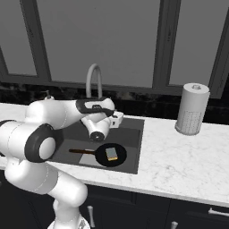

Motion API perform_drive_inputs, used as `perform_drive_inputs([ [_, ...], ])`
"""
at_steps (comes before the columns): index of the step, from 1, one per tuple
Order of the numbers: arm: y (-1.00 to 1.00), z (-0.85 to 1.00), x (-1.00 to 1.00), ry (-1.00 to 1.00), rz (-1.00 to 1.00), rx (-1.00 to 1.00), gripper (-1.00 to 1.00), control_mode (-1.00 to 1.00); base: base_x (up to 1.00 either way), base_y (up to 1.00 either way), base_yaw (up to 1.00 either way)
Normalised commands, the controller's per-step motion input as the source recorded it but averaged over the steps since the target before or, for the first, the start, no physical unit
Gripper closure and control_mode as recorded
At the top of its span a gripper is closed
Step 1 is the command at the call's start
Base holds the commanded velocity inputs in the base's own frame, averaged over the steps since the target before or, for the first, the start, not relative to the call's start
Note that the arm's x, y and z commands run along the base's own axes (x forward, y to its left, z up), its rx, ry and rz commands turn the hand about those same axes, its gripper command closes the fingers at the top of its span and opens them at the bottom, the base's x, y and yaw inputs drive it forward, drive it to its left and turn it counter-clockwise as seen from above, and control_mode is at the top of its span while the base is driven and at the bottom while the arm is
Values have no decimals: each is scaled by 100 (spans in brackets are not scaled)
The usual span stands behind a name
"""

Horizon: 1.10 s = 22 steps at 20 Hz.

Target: Pick the pan and sponge and place them into the sink. Then turn on the water.

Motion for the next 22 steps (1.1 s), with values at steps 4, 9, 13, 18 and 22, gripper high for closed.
perform_drive_inputs([
  [4,-2,-1,0,0,0,0,-100,-100,0,0,0],
  [9,-25,-6,26,6,0,3,-100,-100,0,0,0],
  [13,-19,-29,14,7,2,0,-100,-100,0,0,0],
  [18,-4,-41,11,6,1,0,-100,-100,0,0,0],
  [22,0,-38,15,7,0,0,-100,-100,0,0,0],
])
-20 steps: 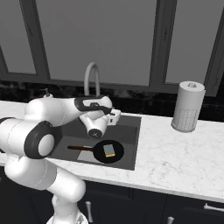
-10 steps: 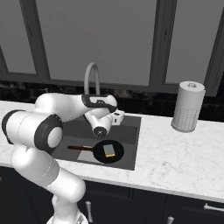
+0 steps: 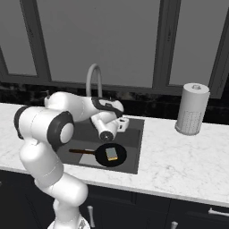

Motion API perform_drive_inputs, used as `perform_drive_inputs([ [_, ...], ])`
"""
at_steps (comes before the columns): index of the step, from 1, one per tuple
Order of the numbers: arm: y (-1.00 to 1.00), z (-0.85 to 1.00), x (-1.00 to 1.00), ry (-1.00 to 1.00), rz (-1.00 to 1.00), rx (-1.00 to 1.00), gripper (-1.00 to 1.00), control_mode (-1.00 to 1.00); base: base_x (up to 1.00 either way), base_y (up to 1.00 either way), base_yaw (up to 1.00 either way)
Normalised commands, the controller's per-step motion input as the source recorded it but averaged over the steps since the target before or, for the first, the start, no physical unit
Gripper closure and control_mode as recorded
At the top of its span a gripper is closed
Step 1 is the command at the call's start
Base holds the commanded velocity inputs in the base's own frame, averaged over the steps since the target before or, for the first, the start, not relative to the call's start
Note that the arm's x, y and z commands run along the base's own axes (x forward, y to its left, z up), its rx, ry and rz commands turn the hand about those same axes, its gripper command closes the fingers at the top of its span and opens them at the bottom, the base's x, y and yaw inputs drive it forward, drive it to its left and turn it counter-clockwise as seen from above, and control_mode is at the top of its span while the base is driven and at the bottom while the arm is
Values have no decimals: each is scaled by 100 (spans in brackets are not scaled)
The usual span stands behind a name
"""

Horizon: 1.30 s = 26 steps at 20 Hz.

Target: Pick the pan and sponge and place them into the sink. Then turn on the water.

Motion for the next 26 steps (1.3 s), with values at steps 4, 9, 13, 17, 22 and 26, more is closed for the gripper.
perform_drive_inputs([
  [4,-3,-33,10,8,0,0,-100,-100,0,0,0],
  [9,-4,-30,9,10,0,0,-100,-100,0,0,0],
  [13,0,-19,10,8,0,0,-100,-100,0,0,0],
  [17,0,-10,26,6,0,0,-100,-100,0,0,0],
  [22,0,0,37,0,0,0,-100,-100,0,0,0],
  [26,0,0,27,0,1,0,-100,-100,0,0,0],
])
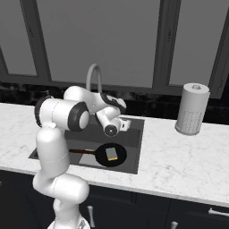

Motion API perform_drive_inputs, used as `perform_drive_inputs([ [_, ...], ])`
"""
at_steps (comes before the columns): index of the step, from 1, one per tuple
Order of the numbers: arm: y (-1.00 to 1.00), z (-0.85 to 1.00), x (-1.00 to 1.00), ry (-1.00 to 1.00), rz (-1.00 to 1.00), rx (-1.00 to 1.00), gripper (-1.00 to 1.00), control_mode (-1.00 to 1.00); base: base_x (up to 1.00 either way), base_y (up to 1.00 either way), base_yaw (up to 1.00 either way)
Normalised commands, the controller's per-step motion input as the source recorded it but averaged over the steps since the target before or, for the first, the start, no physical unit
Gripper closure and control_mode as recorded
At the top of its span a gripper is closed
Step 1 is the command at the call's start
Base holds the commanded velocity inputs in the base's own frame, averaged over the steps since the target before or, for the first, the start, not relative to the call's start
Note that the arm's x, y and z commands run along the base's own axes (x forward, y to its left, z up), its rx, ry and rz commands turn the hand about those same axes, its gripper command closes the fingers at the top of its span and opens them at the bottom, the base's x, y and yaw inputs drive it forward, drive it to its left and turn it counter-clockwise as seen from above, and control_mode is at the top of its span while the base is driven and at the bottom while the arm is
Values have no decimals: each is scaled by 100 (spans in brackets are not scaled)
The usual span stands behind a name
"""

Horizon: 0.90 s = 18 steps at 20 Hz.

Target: Pick the pan and sponge and place them into the sink. Then turn on the water.

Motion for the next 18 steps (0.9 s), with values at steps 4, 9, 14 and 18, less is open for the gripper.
perform_drive_inputs([
  [4,3,0,10,0,3,0,-100,-100,0,0,0],
  [9,4,0,2,0,1,0,-100,-100,0,0,0],
  [14,0,0,2,0,0,0,-100,-100,0,0,0],
  [18,1,0,15,0,0,0,-100,-100,0,0,0],
])
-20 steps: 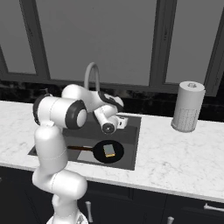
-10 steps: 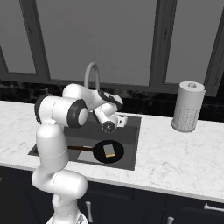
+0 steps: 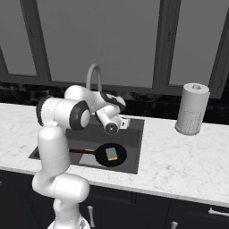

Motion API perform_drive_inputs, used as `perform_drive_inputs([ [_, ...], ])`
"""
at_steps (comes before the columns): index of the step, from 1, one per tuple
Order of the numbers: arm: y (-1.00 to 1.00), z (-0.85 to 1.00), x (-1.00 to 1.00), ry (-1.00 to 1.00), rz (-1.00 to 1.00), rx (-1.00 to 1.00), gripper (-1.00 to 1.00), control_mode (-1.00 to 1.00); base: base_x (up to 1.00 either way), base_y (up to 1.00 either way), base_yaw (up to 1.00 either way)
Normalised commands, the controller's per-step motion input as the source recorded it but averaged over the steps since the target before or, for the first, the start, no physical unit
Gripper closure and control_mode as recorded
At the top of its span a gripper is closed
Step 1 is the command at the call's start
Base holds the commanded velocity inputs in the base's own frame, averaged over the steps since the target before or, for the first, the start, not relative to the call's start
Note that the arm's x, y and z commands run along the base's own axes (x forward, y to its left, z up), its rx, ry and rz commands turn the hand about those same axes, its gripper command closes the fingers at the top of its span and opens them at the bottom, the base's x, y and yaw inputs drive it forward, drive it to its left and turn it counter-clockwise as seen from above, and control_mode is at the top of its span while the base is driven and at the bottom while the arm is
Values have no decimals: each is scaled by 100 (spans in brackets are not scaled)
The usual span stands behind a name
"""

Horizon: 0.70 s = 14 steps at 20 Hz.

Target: Pick the pan and sponge and place them into the sink. Then turn on the water.

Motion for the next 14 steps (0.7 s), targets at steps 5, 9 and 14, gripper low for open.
perform_drive_inputs([
  [5,8,1,9,0,0,0,-100,-100,0,0,0],
  [9,2,0,2,-1,0,0,-100,-100,0,0,0],
  [14,6,1,0,-3,0,0,-100,-100,0,0,0],
])
